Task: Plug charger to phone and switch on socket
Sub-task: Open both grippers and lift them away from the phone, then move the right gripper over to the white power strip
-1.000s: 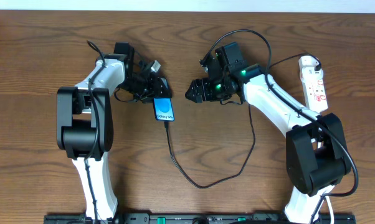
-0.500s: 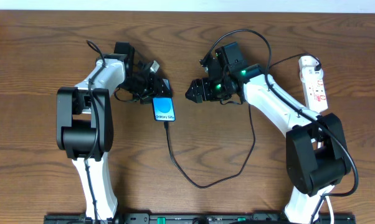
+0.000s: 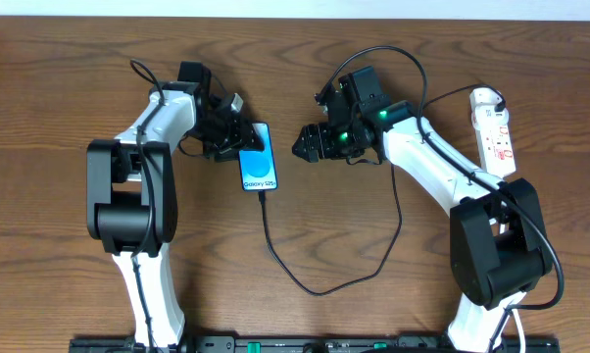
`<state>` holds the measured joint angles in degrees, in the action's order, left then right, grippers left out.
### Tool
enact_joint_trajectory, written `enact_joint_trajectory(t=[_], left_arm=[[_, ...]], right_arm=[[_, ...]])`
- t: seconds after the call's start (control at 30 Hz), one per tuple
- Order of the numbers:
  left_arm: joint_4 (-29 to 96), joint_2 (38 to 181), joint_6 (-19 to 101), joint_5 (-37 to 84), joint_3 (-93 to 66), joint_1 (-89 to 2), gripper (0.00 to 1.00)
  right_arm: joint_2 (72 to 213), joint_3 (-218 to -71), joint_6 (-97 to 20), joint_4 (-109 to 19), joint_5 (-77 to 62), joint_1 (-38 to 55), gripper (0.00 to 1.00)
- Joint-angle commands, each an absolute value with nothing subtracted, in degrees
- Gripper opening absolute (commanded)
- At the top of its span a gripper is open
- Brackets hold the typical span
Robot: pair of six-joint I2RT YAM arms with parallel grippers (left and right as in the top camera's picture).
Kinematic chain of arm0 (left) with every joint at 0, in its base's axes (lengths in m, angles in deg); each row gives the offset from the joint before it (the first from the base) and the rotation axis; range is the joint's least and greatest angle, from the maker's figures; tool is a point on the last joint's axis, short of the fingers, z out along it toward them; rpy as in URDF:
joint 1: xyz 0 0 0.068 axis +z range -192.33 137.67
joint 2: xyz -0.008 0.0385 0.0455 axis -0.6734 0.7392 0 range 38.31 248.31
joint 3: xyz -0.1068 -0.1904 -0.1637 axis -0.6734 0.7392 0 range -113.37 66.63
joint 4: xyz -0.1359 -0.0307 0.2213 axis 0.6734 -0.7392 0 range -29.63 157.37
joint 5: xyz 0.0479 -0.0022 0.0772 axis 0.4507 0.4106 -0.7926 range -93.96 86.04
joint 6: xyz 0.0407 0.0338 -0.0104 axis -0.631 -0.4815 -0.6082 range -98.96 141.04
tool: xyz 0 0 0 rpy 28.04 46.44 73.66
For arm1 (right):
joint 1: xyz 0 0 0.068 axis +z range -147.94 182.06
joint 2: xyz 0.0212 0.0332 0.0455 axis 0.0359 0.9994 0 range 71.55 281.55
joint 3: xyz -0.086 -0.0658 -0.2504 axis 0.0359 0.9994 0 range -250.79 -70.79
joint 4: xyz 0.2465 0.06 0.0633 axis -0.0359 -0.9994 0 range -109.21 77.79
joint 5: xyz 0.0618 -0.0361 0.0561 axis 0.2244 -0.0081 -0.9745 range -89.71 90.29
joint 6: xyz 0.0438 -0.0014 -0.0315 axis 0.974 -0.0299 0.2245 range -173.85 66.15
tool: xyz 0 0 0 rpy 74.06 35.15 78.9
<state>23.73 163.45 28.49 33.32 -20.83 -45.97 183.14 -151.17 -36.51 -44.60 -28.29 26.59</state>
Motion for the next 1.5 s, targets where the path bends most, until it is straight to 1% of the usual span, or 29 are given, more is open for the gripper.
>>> enact_joint_trajectory(t=[0.0,0.23,0.6,0.73,1.0,1.07,1.27,1.47], left_arm=[[23.51,165.31,29.93,21.78,-20.05,-45.84,0.51],[23.53,165.31,32.25,16.95,-20.05,-45.84,0.52],[22.18,162.9,32.31,15.9,-22.63,-44.2,0.51],[20.52,158.23,32.31,15.99,-23.94,-42.34,0.51],[18.0,144.26,32.31,16.36,-24.16,-39.81,0.51],[18.03,140.98,32.31,16.36,-24.16,-39.83,0.51],[17.72,133.68,32.33,16.36,-24.16,-39.83,0.52],[17.04,130.29,32.36,16.38,-24.16,-39.83,0.52]], right_arm=[[181.81,-151.63,-37.23,-44.84,-27.22,26.9,0.76],[181.81,-151.63,-37.25,-44.95,-27.22,26.9,0.76],[181.81,-151.63,-37.89,-45.01,-27.24,26.77,0.73],[181.79,-151.63,-37.89,-45.12,-27.37,26.46,0.66],[180.34,-151.69,-38.21,-47.83,-27.68,25.0,0.57],[178.77,-151.69,-39.15,-48.57,-27.63,24.1,0.53],[171.69,-151.69,-39.81,-50.96,-26.63,18.92,0.48],[164.85,-151.69,-40.25,-53.14,-26.58,12.1,0.38]])
